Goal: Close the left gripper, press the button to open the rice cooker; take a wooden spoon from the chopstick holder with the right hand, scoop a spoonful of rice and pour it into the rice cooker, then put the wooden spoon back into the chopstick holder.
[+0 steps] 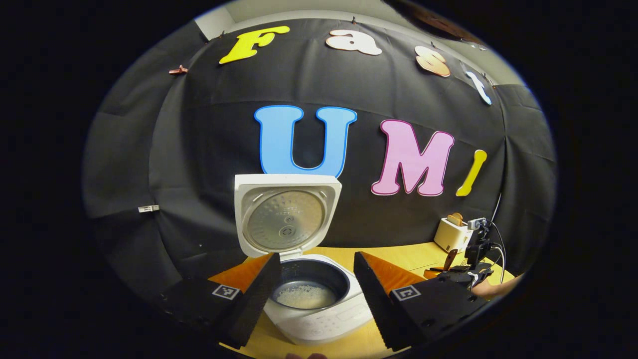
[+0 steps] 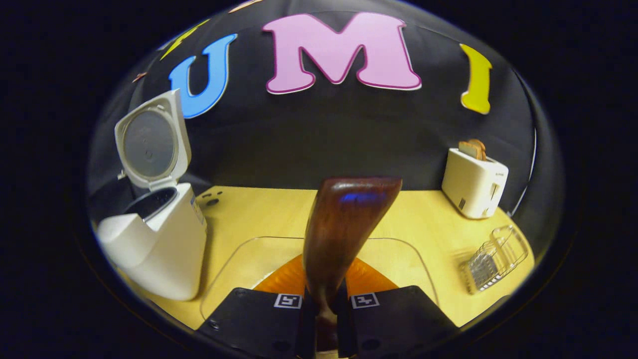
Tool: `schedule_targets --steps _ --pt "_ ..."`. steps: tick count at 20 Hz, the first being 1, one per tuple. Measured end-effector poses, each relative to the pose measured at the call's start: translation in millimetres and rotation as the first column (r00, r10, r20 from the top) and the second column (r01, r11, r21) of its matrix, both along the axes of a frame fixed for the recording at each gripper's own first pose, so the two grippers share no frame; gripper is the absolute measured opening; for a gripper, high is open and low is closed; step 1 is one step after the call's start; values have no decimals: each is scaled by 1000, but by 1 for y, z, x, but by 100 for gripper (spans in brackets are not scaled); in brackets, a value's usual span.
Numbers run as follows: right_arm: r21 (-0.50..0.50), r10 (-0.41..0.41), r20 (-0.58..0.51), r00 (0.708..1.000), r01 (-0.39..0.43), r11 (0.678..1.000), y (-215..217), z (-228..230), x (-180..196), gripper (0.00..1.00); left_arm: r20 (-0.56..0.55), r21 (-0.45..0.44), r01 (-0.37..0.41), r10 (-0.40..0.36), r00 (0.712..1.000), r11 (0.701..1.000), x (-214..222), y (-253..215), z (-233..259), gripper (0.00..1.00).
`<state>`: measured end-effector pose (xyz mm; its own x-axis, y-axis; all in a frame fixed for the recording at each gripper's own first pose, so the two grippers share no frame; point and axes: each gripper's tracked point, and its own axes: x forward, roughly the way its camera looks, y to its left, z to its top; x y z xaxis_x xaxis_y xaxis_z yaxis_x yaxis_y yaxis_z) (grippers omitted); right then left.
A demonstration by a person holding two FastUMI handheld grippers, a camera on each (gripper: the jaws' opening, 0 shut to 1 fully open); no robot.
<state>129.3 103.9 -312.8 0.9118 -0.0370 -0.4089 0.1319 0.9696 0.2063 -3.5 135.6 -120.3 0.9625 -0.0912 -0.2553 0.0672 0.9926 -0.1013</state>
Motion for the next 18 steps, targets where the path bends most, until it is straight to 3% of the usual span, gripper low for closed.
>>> schedule_targets --steps 4,8,12,16,18 --pt "158 -59 2 998 58 986 18 3 5 20 12 -2 -12 12 1000 1000 0 7 2 95" --pt "304 -118 -19 993 118 945 22 3 6 21 13 -3 -20 20 1000 1000 -2 9 3 95" --pt "484 -205 -65 977 211 850 18 1 4 21 18 -3 -27 27 999 1000 -3 11 8 95" --pt "588 -282 -78 956 272 761 -3 4 1 20 27 2 -33 33 999 999 -6 12 15 95" --pt "614 -318 -76 945 296 732 -19 8 -1 20 29 3 -37 36 999 999 -9 12 17 95"
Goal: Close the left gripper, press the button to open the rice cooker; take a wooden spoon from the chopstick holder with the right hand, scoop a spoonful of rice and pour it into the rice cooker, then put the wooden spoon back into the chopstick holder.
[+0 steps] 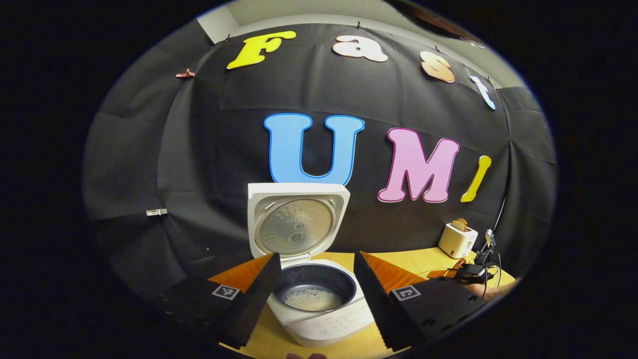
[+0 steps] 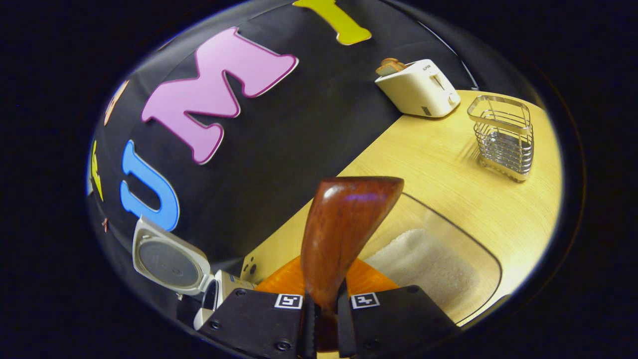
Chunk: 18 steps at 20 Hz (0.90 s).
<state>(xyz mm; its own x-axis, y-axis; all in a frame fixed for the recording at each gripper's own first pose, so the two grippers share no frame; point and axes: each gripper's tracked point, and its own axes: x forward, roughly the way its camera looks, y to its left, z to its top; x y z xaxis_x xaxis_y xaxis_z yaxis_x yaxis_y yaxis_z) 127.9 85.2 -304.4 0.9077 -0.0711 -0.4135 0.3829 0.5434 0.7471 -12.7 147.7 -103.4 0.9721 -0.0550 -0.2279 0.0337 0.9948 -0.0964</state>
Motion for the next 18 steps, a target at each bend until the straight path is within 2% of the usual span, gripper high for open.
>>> schedule_targets --steps 4,12,14,18 --pt "73 -69 34 997 66 995 -27 13 -4 21 9 4 -7 7 1000 1000 -4 -1 8 94" --pt "236 -147 118 982 116 965 -42 59 -1 20 23 -8 -12 12 1000 1000 -7 -5 15 95" --pt "260 -154 143 978 113 959 -41 77 3 20 32 -10 -14 15 999 1000 -8 -3 17 95" --pt "281 -116 191 975 59 958 -17 116 19 20 38 -22 -27 28 999 999 -13 8 16 95"
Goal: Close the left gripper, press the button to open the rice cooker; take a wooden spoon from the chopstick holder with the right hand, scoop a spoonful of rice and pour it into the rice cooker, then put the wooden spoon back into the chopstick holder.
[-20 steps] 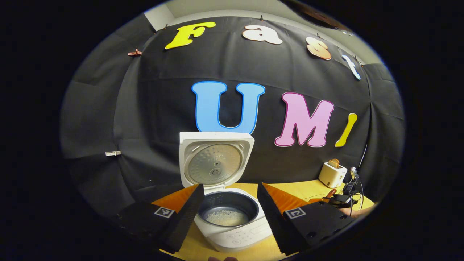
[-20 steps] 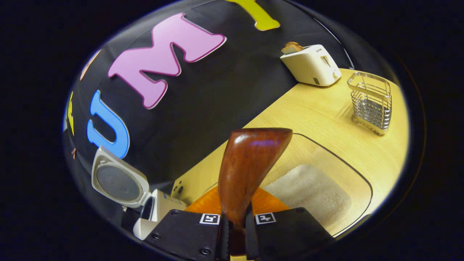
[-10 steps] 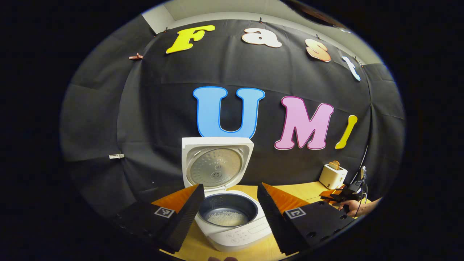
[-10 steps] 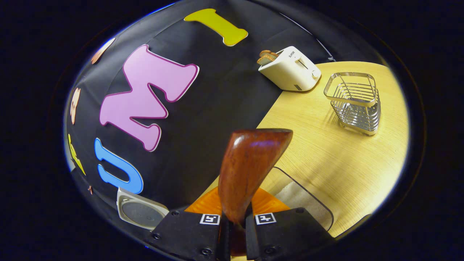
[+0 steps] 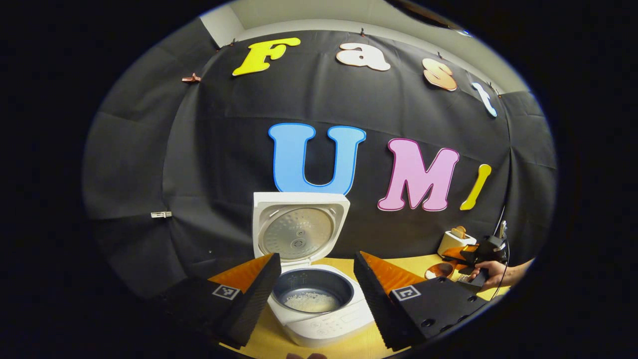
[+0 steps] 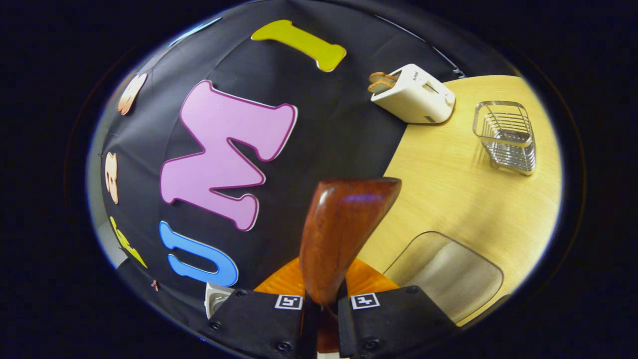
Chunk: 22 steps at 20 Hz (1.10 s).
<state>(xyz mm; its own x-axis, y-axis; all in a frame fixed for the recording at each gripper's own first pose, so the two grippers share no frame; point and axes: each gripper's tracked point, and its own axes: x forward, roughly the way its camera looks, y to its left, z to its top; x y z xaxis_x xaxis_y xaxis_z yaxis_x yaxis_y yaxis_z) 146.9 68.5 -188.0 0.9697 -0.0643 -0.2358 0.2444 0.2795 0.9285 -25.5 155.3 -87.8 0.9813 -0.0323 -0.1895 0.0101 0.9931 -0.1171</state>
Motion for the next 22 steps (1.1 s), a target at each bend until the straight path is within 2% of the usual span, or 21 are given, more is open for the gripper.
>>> schedule_targets --steps 3,9,10,11,12,17,22 --pt "10 47 35 998 -48 999 33 28 17 21 -8 -11 -30 30 1000 999 -5 17 -7 94" --pt "1 180 67 981 -181 984 118 56 55 20 -19 -27 -87 87 996 996 -16 48 -17 94" --pt "1 203 70 977 -203 979 133 59 61 20 -20 -25 -94 93 995 995 -18 52 -18 89" --pt "0 224 75 972 -225 974 149 62 65 20 -18 -22 -100 99 995 995 -19 57 -18 94" --pt "-5 242 77 967 -242 970 164 63 70 21 -17 -19 -106 105 994 994 -20 61 -18 95" --pt "-93 331 54 942 -325 941 224 55 87 20 -19 -12 -121 121 992 993 -23 78 -23 95" --pt "-208 379 21 925 -366 907 260 51 94 20 -33 -18 -124 123 992 992 -24 88 -30 95"
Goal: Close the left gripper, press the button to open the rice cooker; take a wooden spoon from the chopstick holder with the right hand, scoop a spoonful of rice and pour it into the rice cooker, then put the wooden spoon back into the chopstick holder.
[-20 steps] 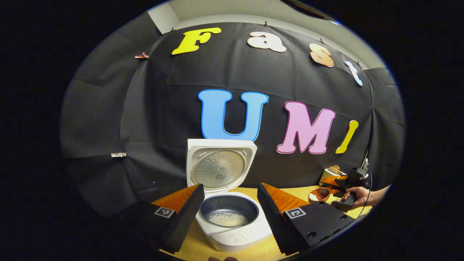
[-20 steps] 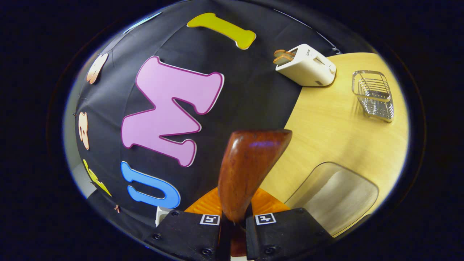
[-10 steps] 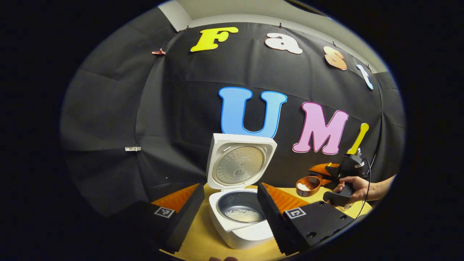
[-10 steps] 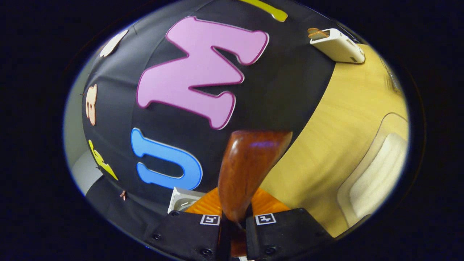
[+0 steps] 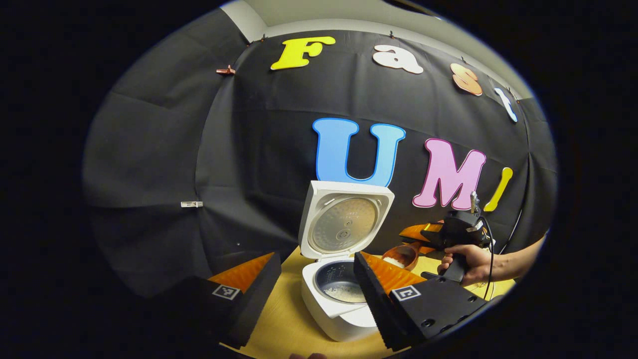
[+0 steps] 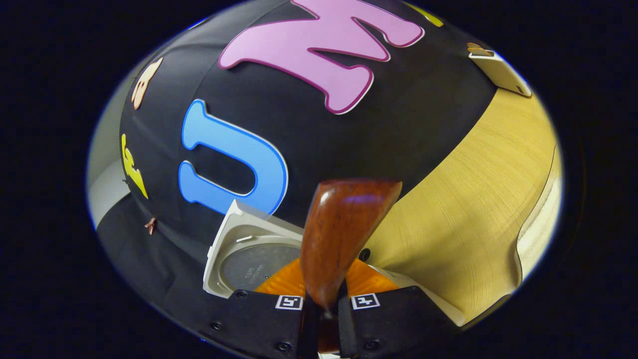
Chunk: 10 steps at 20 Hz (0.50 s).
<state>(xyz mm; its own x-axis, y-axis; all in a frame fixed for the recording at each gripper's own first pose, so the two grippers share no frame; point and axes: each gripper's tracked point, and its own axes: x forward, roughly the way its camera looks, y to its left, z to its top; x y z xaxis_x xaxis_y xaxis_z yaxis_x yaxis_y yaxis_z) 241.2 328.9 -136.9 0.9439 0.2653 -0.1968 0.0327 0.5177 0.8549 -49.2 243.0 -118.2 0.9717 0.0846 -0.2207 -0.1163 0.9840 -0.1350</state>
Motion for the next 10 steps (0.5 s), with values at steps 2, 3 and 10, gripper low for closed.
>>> schedule_targets --steps 2,3,10 --pt "-75 17 9 1000 -16 997 10 -1 2 20 -4 -7 0 0 1000 1000 2 1 -1 95" --pt "-111 25 17 1000 -23 993 15 0 4 20 -5 -8 -1 1 1000 1000 3 2 -2 95" --pt "-296 74 59 996 -54 954 39 1 14 20 -13 -4 18 -18 1000 1000 8 1 -5 95"
